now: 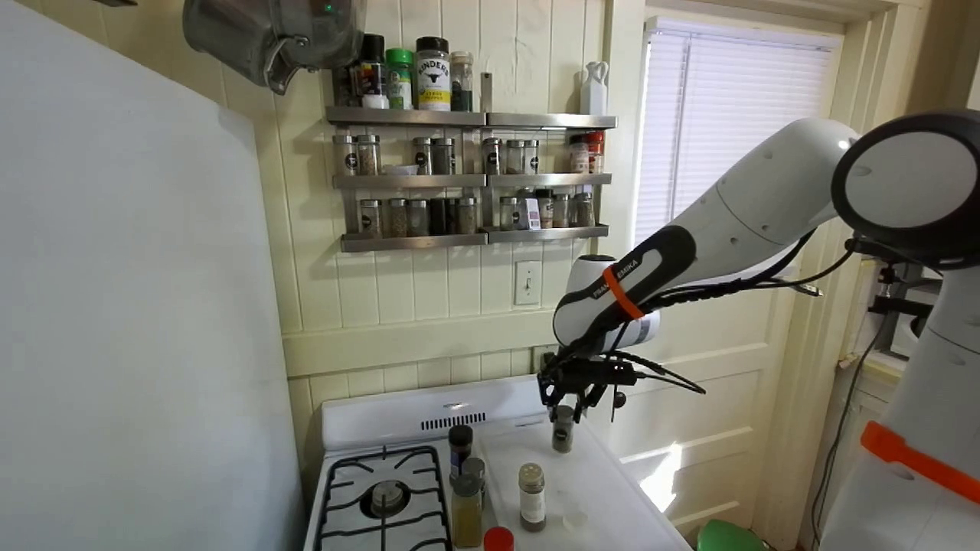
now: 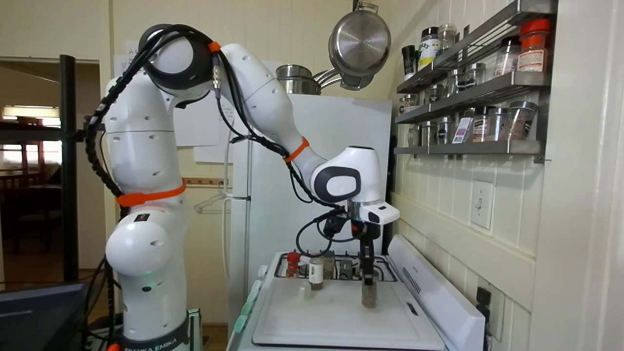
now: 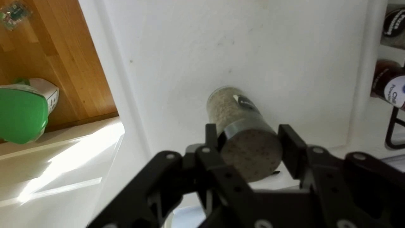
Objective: Pick up the bottle from the stove and put it on the shelf
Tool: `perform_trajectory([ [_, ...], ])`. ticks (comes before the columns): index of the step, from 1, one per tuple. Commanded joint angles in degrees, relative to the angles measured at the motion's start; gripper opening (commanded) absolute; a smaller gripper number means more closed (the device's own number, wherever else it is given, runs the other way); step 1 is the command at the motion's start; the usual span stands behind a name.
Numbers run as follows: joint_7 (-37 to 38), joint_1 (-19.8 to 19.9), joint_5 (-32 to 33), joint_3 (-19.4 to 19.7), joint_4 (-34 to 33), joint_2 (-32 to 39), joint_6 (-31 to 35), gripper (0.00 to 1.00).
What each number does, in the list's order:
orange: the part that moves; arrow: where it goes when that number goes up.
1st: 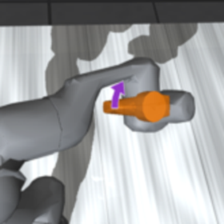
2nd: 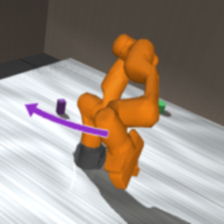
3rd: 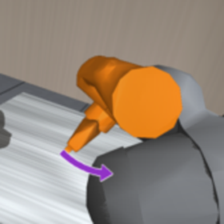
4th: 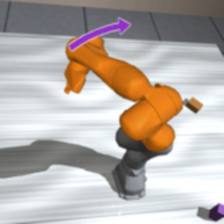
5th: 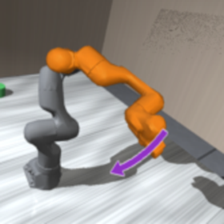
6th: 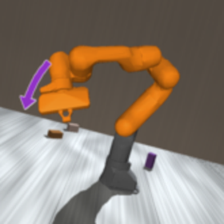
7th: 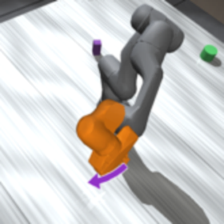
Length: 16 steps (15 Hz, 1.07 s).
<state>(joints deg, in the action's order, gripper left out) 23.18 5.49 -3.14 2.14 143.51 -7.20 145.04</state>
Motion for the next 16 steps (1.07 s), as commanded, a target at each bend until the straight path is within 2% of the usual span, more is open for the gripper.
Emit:
perform_trajectory([
  [1, -1.76, 0.2, 0.17, 0.54, -2.21, 1.94, 0.96, 0.26],
  [11, -5.53, -0.89, -1.2, 0.65, -7.32, 7.59, 0.86, 0.26],
  [16, -5.49, -1.22, -1.6, 0.71, -7.95, 9.74, 4.54, 0.26],
])
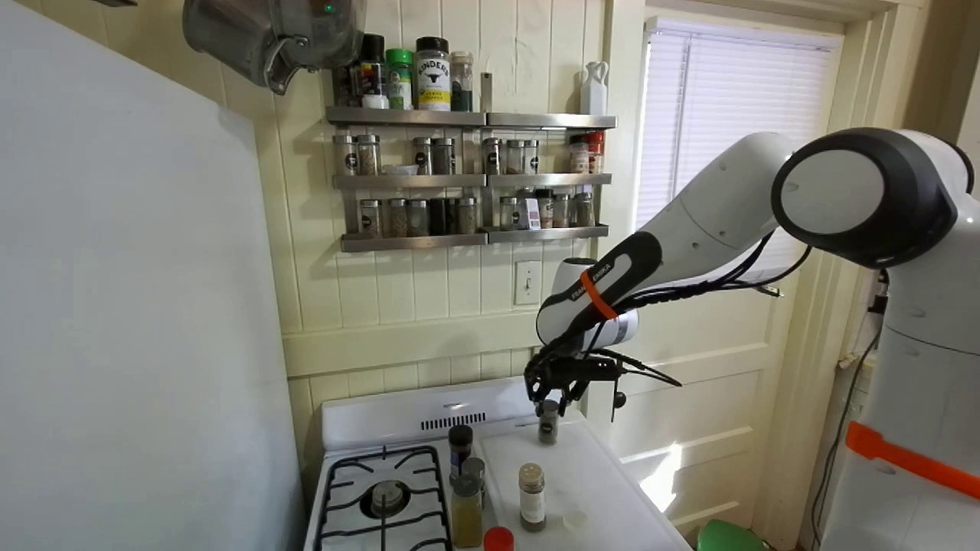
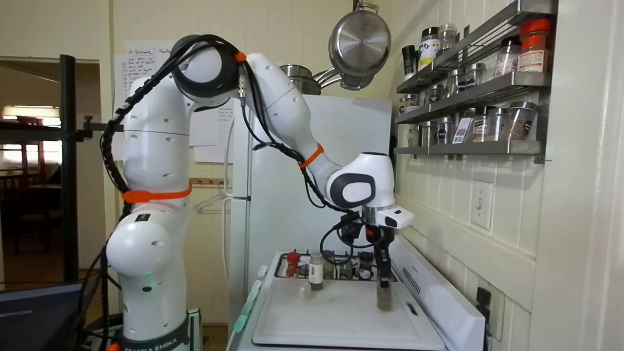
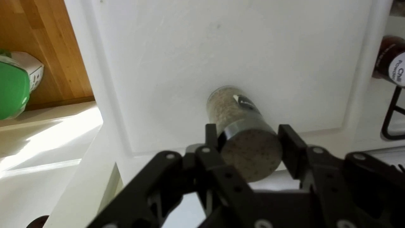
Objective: Pick up the bottle from the stove and put it on the shelf
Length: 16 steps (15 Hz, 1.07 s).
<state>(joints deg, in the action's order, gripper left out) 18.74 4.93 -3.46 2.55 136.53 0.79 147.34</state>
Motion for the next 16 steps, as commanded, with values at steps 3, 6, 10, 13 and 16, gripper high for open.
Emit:
perform_trajectory([
  [3, -1.34, -0.82, -1.81, 0.24, -1.33, 2.58, 2.64, 0.77],
  [6, -1.63, -1.1, -2.49, 0.1, -1.76, 2.78, 2.33, 0.86],
  [10, -1.21, -1.56, -2.64, -0.02, -1.84, 2.14, 2.06, 1.0],
  [13, 0.03, -2.69, -0.97, -0.78, 0.9, -0.51, 1.92, 1.0],
  [16, 2.31, -3.88, 2.04, -1.56, 4.13, -2.3, 2.92, 1.0],
])
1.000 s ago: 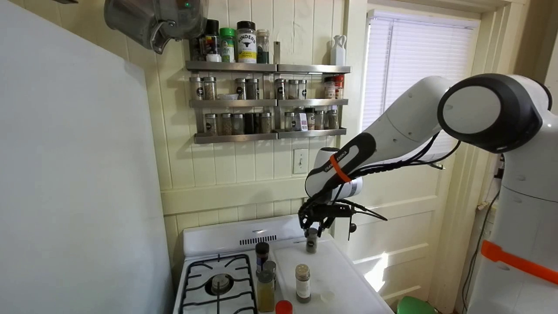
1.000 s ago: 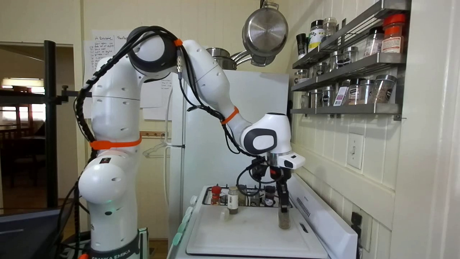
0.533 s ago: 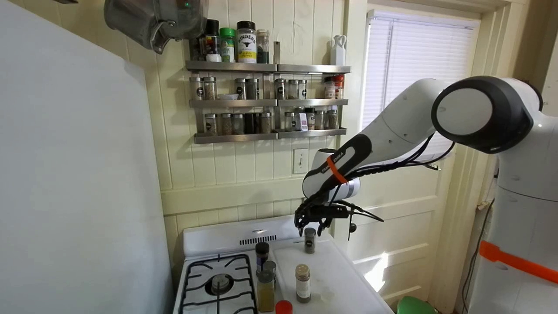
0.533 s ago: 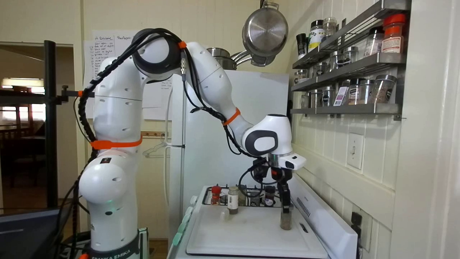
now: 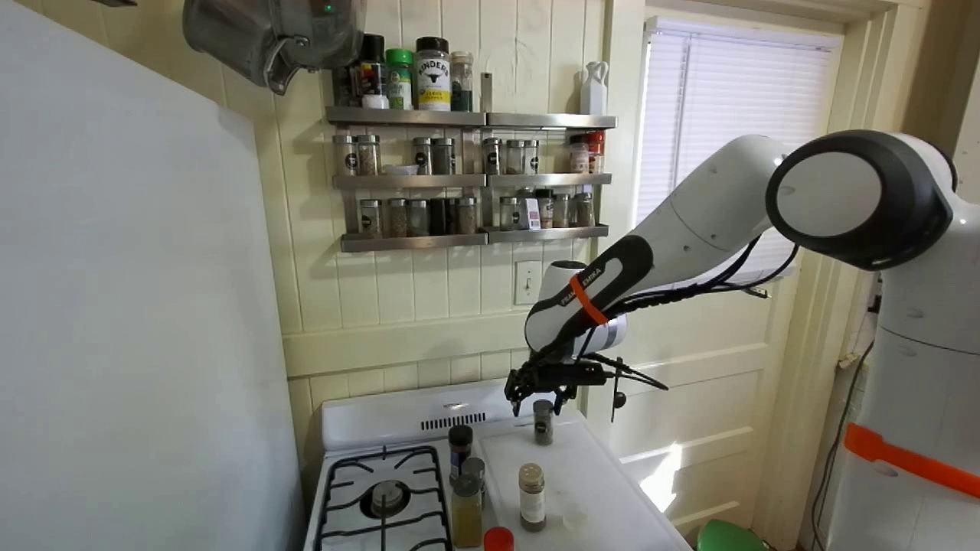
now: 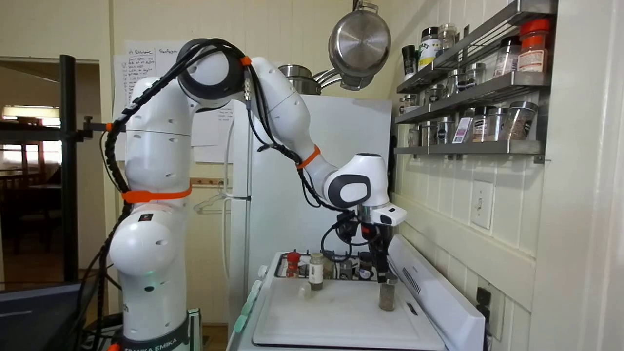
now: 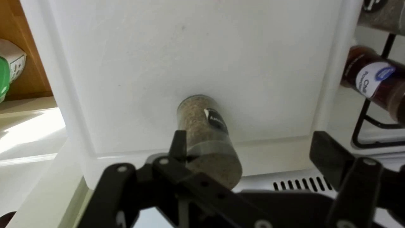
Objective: Pick up the bottle from the stove and put it on the shelf
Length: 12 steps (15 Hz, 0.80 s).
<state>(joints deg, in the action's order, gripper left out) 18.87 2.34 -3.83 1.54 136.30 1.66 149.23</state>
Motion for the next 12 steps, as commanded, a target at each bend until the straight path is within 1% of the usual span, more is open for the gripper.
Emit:
perform_trajectory([
  [1, 2.28, -1.64, 2.61, -0.93, 5.5, -3.99, 1.31, 1.0],
  [5, 7.88, -1.96, 8.55, -2.15, 9.88, -7.07, 3.59, 1.0],
  [9, 18.52, 0.16, 19.87, -4.01, 14.24, -10.64, 5.96, 1.0],
  [12, 23.99, 2.52, 26.65, -5.12, 16.56, -11.86, 9.0, 1.0],
])
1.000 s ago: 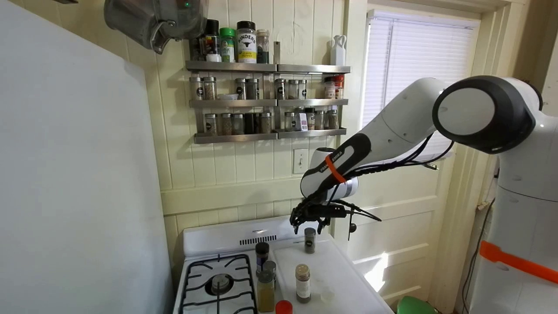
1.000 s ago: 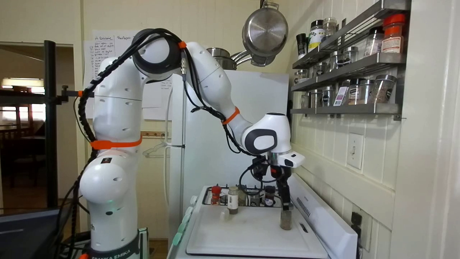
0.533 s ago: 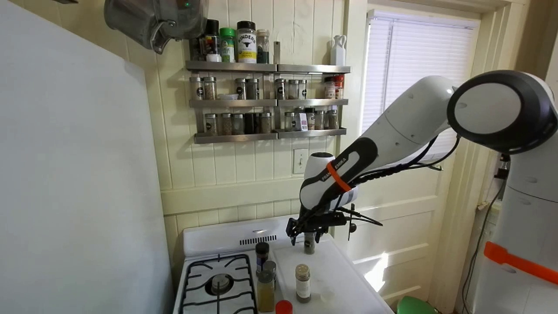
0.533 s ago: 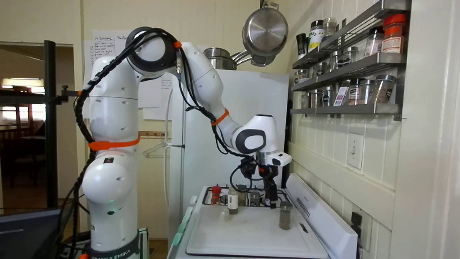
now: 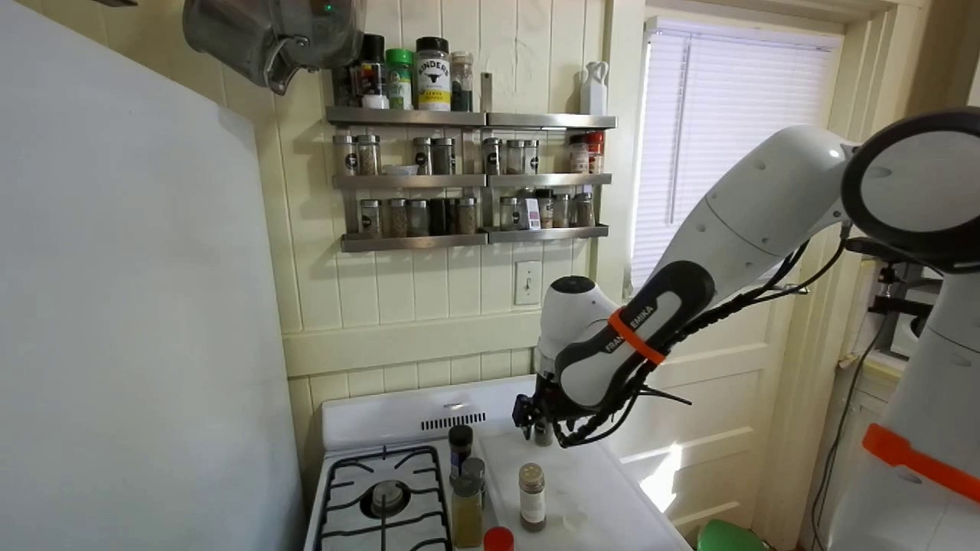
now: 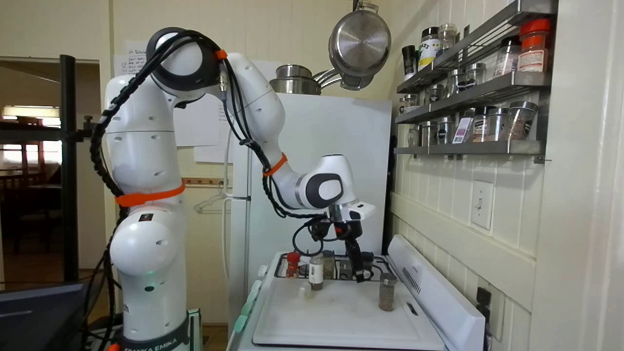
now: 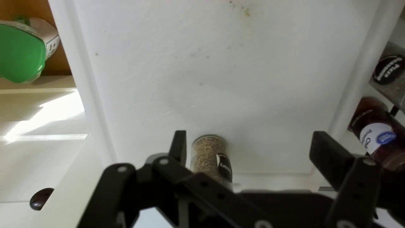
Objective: Pick up the bottle from the stove and put it on the shelf
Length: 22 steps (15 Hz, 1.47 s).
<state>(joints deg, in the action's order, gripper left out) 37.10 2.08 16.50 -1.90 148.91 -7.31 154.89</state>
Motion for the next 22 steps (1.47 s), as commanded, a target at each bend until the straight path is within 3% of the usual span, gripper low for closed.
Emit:
perform_trajectory([
  [1, 7.6, 3.92, 8.88, -2.01, 4.41, -2.9, 4.55, 1.0],
  [3, 10.75, 5.3, 13.68, -1.44, 5.02, -2.85, 6.75, 1.0],
  [5, 8.23, 4.23, 10.73, -0.89, 3.29, -1.54, 5.11, 1.0],
  [10, 8.94, 5.6, 11.82, -0.65, 3.61, -1.52, 5.86, 1.0],
  [14, 11.15, 8.83, 18.3, -0.54, 1.69, 1.73, 7.04, 1.0],
  [22, 11.78, 10.34, 24.81, -0.07, -1.62, 6.56, 11.18, 1.0],
])
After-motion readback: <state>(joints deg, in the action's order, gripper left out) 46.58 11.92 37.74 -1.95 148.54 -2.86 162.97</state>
